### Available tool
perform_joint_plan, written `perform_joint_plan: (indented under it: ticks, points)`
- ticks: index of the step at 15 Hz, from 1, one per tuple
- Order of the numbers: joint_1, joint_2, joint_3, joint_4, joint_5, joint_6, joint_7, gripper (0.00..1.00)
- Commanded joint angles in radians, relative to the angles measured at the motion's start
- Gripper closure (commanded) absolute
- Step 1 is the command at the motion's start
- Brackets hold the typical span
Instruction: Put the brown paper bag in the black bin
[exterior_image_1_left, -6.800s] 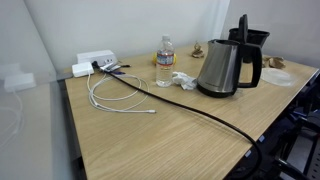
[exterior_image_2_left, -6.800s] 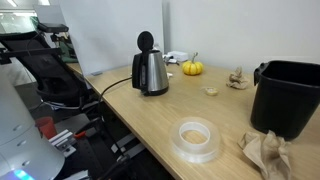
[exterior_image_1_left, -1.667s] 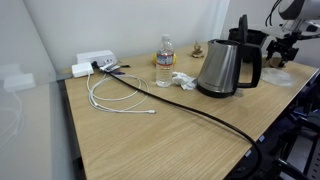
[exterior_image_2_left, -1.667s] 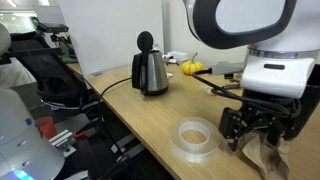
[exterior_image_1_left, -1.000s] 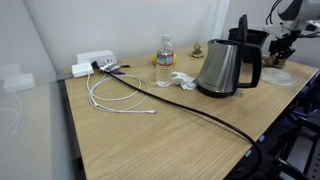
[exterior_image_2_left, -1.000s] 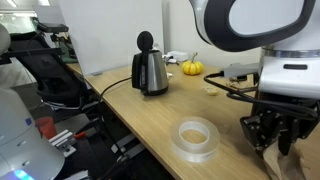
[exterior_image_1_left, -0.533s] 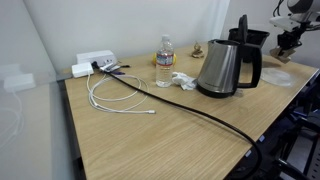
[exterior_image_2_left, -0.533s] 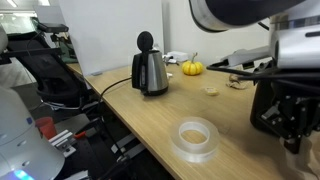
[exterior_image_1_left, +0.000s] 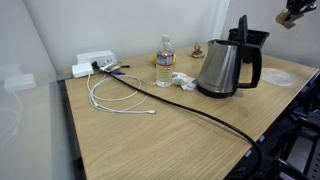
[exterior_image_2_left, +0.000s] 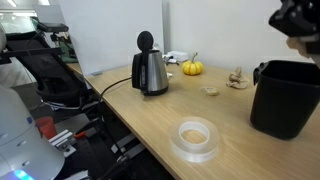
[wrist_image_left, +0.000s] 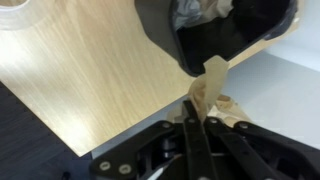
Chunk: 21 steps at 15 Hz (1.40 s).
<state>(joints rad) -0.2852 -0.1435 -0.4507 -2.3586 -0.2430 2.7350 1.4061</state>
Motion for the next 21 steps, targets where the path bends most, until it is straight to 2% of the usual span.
perform_joint_plan:
  ticks: [1, 5, 8, 13, 21]
  points:
    - [-0.046, -0.103, 0.113, -0.06, 0.021, 0.094, -0.036, 1.0]
    - [-0.011, -0.108, 0.199, -0.068, 0.137, 0.194, -0.106, 1.0]
    - [0.007, -0.063, 0.222, -0.061, 0.24, 0.245, -0.17, 1.0]
    - [0.035, 0.009, 0.199, -0.031, 0.467, 0.228, -0.285, 1.0]
    - [0.025, 0.144, 0.164, 0.033, 0.652, 0.188, -0.369, 1.0]
